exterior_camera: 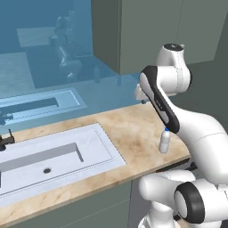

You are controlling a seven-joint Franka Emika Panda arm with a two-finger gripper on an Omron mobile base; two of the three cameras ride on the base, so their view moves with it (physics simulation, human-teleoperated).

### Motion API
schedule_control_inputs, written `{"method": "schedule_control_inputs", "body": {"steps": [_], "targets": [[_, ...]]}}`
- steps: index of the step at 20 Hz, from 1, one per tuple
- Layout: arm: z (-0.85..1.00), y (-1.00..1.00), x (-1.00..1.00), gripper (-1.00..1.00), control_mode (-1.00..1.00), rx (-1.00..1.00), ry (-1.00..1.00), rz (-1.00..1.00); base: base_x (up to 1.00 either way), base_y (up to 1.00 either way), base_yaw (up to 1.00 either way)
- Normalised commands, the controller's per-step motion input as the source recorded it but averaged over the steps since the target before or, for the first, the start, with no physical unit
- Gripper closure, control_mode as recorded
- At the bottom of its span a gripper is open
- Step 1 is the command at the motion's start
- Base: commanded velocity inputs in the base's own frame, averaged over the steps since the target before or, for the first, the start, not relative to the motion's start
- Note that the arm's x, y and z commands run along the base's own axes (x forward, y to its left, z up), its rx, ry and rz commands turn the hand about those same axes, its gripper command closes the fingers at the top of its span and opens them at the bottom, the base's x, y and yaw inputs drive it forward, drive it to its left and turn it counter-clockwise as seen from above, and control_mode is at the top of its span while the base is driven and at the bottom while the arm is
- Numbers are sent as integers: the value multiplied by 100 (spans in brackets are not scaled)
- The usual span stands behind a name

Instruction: Take the bottled waters from the counter and place them in the freezer to freeze. Close the freezer door after placing the bottles.

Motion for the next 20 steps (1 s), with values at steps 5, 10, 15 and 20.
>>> {"method": "schedule_control_inputs", "body": {"steps": [5,10,15,20], "targets": [[0,0,0,-100,-100,0,0,0,0,0,0],[-1,-36,-14,-100,-100,0,-19,3,0,0,0],[-18,-73,-24,-100,-100,2,-31,3,0,0,0],[-24,-67,-53,-100,-100,6,-32,20,0,0,0]]}}
